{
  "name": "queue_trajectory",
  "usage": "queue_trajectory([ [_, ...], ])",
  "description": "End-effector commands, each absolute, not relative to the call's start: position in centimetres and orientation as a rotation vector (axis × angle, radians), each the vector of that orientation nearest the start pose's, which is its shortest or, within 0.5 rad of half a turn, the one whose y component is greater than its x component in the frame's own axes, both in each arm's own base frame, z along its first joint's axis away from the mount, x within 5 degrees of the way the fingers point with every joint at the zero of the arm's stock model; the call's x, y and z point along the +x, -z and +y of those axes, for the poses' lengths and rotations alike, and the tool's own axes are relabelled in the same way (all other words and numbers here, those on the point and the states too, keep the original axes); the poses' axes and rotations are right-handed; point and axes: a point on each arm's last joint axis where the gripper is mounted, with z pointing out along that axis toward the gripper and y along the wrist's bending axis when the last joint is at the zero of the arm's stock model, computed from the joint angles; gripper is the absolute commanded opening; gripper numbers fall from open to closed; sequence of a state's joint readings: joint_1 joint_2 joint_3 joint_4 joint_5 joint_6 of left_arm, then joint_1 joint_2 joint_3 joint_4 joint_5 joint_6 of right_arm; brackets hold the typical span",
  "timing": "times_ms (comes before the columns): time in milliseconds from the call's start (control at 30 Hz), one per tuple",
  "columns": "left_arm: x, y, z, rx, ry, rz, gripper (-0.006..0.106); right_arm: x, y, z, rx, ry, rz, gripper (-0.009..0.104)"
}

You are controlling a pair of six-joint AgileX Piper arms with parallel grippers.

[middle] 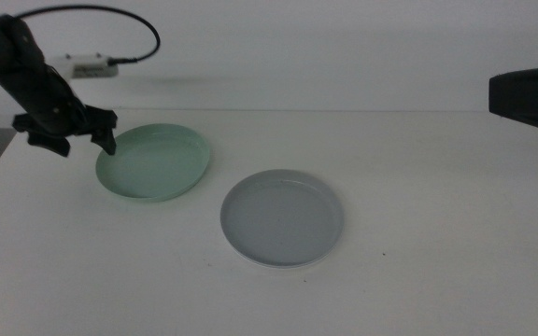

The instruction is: Stack the three bowls on top of each other.

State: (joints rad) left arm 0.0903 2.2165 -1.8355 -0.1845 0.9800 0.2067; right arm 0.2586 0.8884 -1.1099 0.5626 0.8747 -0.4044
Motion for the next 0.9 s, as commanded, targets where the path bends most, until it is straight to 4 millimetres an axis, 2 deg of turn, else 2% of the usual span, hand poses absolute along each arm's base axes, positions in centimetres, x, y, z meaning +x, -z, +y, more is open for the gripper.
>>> queue_trajectory([
  [0,48.1,-17.8,2.4,0.060,0.187,2.816,0.082,14.3,-42.6,7.5,-0.536,-0.573,1.973,0.093],
  [100,48.7,-16.1,2.2,0.036,0.213,2.812,0.077,14.3,-42.6,7.5,-0.536,-0.573,1.973,0.093],
  [267,49.1,-14.5,2.0,0.029,0.247,2.804,0.063,14.3,-42.6,7.5,-0.536,-0.573,1.973,0.093],
  [433,49.1,-13.8,2.0,0.029,0.253,2.824,0.026,14.3,-42.6,7.5,-0.536,-0.573,1.973,0.093],
  [500,49.0,-14.4,2.2,0.042,0.241,2.833,0.007,14.3,-42.6,7.5,-0.536,-0.573,1.973,0.093],
  [533,48.9,-15.2,2.3,0.054,0.243,2.836,0.000,14.3,-42.6,7.5,-0.536,-0.573,1.973,0.093],
  [633,48.1,-19.2,2.6,0.106,0.263,2.791,-0.002,14.3,-42.6,7.5,-0.536,-0.573,1.973,0.093],
  [733,46.3,-24.8,1.8,0.108,0.335,2.721,-0.002,14.3,-42.6,7.5,-0.536,-0.573,1.973,0.093],
  [800,44.5,-27.7,0.0,0.142,0.406,2.674,-0.002,14.3,-42.6,7.5,-0.536,-0.573,1.973,0.093],
  [867,42.7,-28.7,-2.4,0.196,0.425,2.653,-0.002,14.3,-42.6,7.5,-0.536,-0.573,1.973,0.093],
])
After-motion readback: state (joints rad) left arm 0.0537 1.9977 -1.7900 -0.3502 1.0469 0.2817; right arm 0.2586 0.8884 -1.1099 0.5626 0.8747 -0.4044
